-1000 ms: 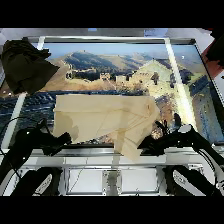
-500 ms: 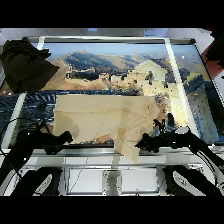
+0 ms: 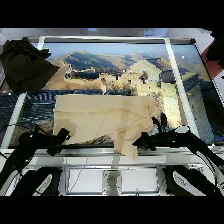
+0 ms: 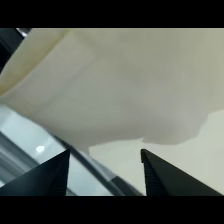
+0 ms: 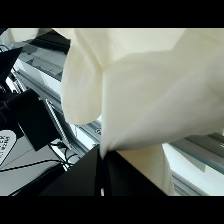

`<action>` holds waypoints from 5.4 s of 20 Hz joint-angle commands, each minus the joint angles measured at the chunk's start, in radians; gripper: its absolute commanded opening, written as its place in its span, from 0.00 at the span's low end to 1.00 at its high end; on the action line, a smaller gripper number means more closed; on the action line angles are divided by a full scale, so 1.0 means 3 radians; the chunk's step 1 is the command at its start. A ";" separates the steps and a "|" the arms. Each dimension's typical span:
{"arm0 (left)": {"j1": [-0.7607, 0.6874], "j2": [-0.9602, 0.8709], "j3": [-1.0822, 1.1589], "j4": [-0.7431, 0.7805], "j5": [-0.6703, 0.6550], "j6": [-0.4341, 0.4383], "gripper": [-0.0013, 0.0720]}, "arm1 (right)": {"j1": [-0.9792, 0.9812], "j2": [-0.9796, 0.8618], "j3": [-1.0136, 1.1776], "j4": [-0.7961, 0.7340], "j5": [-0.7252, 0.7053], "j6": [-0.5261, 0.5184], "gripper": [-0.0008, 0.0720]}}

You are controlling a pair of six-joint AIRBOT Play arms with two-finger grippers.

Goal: Fold the shirts.

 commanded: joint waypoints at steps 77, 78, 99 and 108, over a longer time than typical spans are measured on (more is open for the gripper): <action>0.0004 -0.3063 0.2979 0.2694 -0.0932 0.0946 0.49 | -0.0099 -0.1704 0.2645 -0.1675 -0.1380 0.0599 0.08; 0.0004 -0.3045 0.3044 0.2745 -0.0843 0.0944 0.86 | -0.0108 -0.1673 0.2672 -0.1677 -0.1347 0.0591 0.16; -0.0899 -0.3642 0.4679 -0.0496 0.0547 0.3910 0.50 | -0.1518 -0.1634 0.2326 -0.0813 -0.0034 0.0114 0.97; -0.0980 -0.4316 0.5010 -0.0565 0.1170 0.3834 0.50 | -0.1225 -0.2108 0.2286 -0.0371 -0.0161 -0.0178 0.96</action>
